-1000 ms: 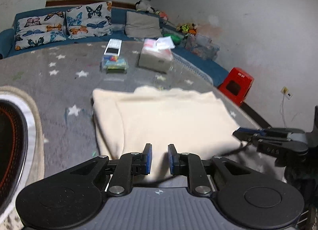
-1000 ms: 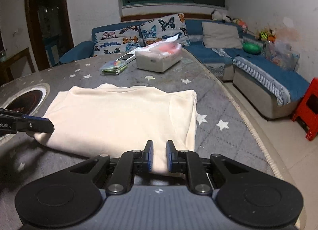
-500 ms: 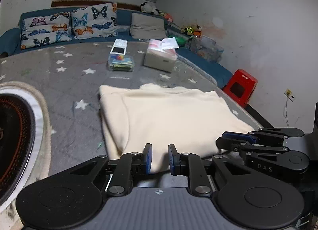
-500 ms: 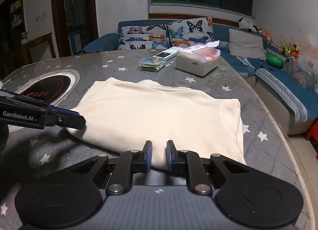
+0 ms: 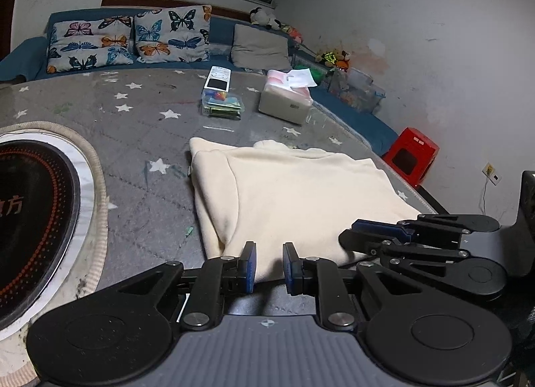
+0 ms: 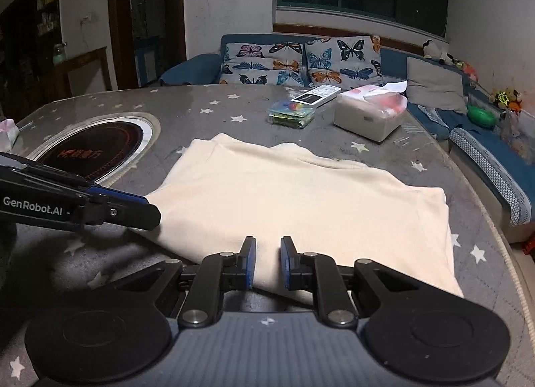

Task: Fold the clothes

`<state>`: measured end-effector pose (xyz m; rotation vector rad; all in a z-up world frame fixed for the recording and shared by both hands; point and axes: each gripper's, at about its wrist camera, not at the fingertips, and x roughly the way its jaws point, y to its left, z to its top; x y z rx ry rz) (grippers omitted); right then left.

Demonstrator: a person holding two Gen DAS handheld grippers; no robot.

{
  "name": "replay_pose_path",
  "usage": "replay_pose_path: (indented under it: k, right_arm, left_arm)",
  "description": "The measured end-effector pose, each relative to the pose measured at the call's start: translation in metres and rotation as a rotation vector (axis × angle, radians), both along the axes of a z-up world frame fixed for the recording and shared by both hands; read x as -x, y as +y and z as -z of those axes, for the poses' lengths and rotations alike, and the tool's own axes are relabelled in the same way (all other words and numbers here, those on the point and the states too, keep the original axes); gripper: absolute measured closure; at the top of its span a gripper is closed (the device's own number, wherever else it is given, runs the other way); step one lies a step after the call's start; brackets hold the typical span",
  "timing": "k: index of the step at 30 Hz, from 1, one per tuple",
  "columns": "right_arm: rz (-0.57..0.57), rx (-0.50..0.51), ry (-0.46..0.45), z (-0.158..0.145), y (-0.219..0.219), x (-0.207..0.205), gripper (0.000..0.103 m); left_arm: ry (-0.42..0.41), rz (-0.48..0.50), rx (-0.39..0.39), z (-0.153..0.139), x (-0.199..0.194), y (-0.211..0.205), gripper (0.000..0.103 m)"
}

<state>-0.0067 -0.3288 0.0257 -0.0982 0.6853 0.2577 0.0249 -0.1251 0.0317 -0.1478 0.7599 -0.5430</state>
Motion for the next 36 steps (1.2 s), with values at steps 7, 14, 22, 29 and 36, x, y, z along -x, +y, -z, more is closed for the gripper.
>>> replay_pose_path:
  k: [7, 14, 22, 29, 36]
  right_arm:
    - [-0.039, -0.015, -0.018, -0.005, 0.014, -0.001, 0.087]
    - [-0.045, 0.004, -0.001, 0.003, 0.020, 0.000, 0.085]
    - [-0.046, -0.007, -0.010, -0.006, 0.021, 0.007, 0.084]
    - [-0.042, -0.012, -0.008, -0.010, 0.023, 0.022, 0.076]
    - [-0.016, -0.029, 0.000, -0.009, 0.023, 0.037, 0.064]
  left_arm:
    - [0.005, -0.030, 0.015, 0.000, 0.004, 0.009, 0.084]
    - [0.011, -0.061, 0.030, 0.000, 0.005, 0.014, 0.084]
    - [0.046, -0.077, 0.035, 0.004, 0.005, 0.016, 0.084]
    - [0.051, -0.093, 0.014, 0.000, 0.017, 0.021, 0.062]
    - [0.042, -0.108, -0.017, -0.003, 0.032, 0.027, 0.046]
